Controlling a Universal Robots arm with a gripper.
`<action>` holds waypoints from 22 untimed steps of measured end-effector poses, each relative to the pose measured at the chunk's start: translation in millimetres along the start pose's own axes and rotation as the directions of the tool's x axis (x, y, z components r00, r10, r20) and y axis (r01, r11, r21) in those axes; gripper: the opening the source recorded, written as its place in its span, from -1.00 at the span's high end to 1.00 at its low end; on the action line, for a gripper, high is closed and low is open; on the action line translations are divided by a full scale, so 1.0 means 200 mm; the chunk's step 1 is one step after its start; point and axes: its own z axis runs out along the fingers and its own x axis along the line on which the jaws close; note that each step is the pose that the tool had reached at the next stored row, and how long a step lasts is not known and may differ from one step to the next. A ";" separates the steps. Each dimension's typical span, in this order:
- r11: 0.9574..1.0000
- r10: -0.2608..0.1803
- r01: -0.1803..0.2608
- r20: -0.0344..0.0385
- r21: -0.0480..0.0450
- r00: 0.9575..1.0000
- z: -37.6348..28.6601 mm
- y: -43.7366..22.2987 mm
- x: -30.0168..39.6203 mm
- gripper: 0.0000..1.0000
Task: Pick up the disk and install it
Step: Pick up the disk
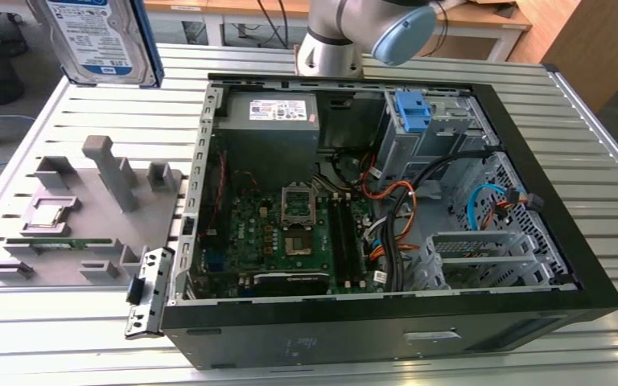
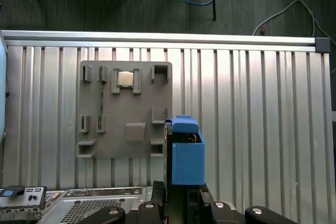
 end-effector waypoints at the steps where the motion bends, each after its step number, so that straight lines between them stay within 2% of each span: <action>1: 1.000 0.000 0.000 0.000 0.000 1.000 -0.001 -0.014 0.000 0.29; 22: 1.000 0.000 0.000 0.000 0.000 1.000 -0.013 -0.332 -0.007 0.29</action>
